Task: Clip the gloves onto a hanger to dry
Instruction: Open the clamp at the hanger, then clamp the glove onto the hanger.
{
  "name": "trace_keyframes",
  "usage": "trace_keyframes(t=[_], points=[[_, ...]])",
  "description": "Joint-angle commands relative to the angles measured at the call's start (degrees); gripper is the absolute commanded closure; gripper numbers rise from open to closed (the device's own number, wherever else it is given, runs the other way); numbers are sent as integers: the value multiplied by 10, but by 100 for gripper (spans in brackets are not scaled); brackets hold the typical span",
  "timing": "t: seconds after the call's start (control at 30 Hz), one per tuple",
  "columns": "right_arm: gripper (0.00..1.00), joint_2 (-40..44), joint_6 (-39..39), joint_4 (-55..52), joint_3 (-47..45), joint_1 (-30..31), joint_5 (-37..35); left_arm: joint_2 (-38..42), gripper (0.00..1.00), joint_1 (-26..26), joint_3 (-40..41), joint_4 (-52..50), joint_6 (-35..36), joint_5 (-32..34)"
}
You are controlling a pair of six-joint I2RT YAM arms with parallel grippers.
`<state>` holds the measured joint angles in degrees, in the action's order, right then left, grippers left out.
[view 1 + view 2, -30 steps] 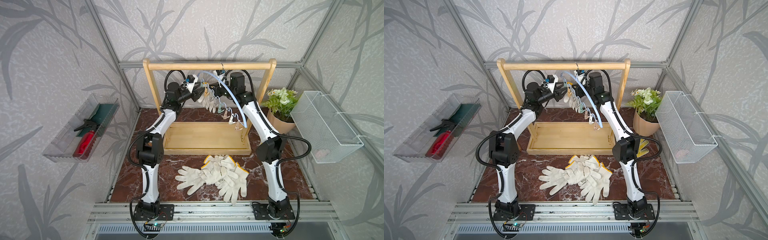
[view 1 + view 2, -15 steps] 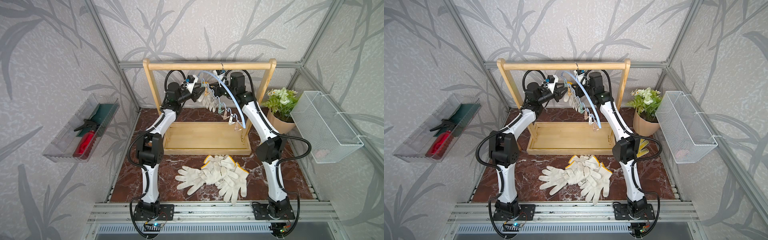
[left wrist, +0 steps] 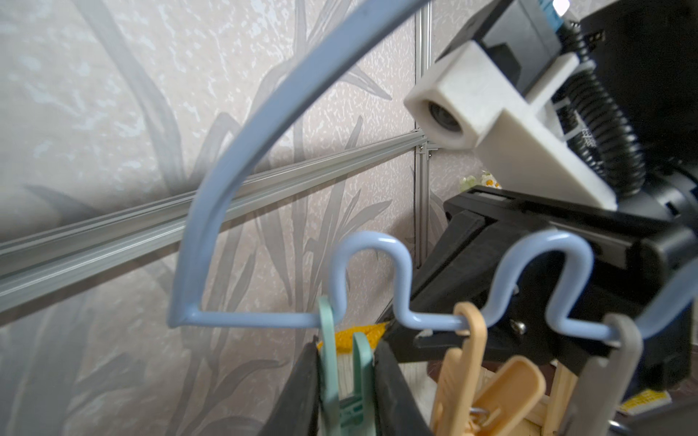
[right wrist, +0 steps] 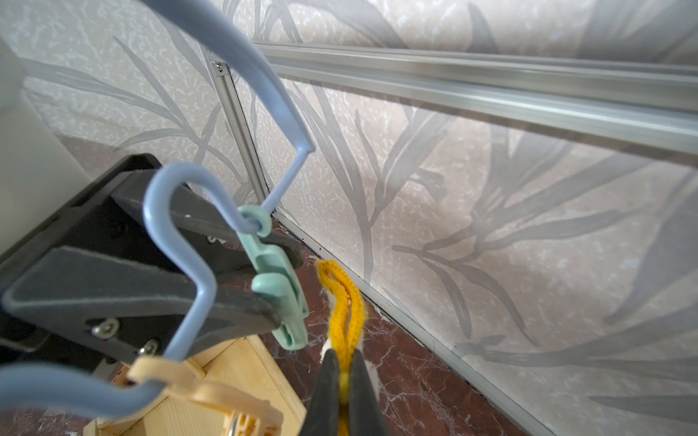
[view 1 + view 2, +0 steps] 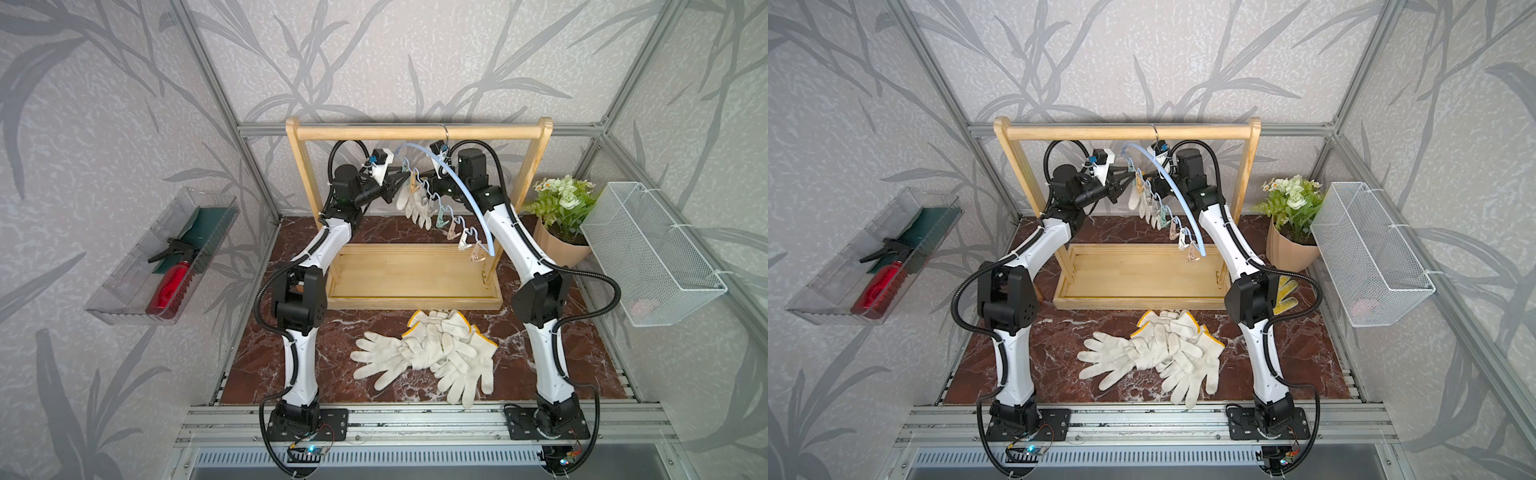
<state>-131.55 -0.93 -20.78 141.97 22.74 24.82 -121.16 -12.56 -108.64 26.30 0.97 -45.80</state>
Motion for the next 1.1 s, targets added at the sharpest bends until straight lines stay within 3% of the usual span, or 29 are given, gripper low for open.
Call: trace_keyframes(t=[0.0, 0.3, 0.5, 0.7, 0.87, 1.07], points=[[100, 21, -4, 20, -4, 1, 15, 18, 84, 3, -4, 20, -12, 1], [100, 27, -13, 10, -27, -5, 26, 13, 100, 3, -7, 43, -58, -9], [100, 32, -60, -39, -47, -16, 71, 22, 100, 3, 8, 45, -81, -35], [100, 16, -120, -109, -14, -26, 150, 30, 100, 6, 11, 46, -108, -105], [100, -5, -158, -160, 25, -32, 230, 13, 100, 14, -6, 98, -180, -162], [100, -29, -191, -207, 69, -33, 257, -26, 100, 26, -47, 190, -299, -220]])
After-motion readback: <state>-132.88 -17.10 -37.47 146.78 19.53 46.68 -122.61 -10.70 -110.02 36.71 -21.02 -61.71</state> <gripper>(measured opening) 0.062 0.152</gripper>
